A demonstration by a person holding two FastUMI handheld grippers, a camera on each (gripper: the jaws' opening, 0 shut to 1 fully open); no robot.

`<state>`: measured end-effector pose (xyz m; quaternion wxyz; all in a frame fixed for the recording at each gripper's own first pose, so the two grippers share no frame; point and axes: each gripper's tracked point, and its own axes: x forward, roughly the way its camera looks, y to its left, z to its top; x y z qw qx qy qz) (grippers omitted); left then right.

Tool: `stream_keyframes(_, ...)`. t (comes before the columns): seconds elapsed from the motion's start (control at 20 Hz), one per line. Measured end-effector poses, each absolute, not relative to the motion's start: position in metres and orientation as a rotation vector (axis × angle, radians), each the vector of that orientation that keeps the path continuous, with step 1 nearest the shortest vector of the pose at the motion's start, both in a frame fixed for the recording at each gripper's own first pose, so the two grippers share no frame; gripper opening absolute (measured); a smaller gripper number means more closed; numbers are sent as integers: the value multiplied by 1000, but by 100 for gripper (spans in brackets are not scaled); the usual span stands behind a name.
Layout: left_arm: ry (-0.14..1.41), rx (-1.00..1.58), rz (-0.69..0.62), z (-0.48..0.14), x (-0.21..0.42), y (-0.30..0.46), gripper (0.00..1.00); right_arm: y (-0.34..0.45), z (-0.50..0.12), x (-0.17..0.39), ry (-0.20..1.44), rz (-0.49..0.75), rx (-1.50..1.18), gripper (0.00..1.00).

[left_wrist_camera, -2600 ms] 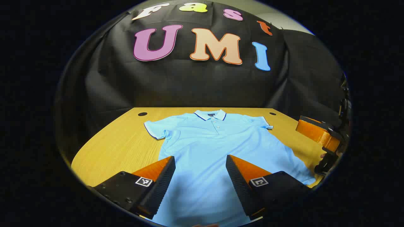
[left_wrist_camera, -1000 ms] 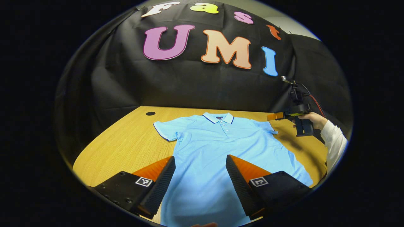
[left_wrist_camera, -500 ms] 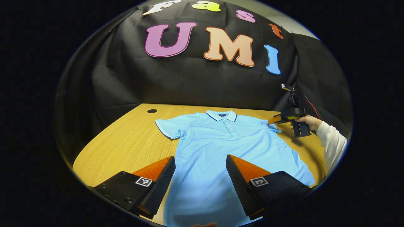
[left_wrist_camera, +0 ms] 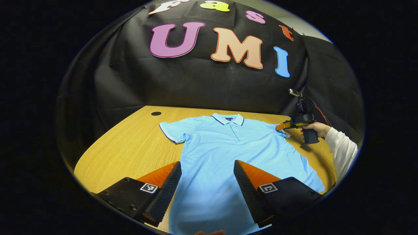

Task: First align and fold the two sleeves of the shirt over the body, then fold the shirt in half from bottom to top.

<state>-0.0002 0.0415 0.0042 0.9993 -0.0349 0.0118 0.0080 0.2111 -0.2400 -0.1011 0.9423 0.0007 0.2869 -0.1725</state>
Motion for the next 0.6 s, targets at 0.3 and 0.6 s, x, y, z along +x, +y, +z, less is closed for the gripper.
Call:
stream_keyframes(0.3, 32, -77, 5, 3, 0, 39, 96, -226, -101, 210, 588, -358, -44, 15)
stream_keyframes(0.6, 37, -78, 5, 2, -2, 39, 96, -224, -102, 211, 590, -368, -90, 7)
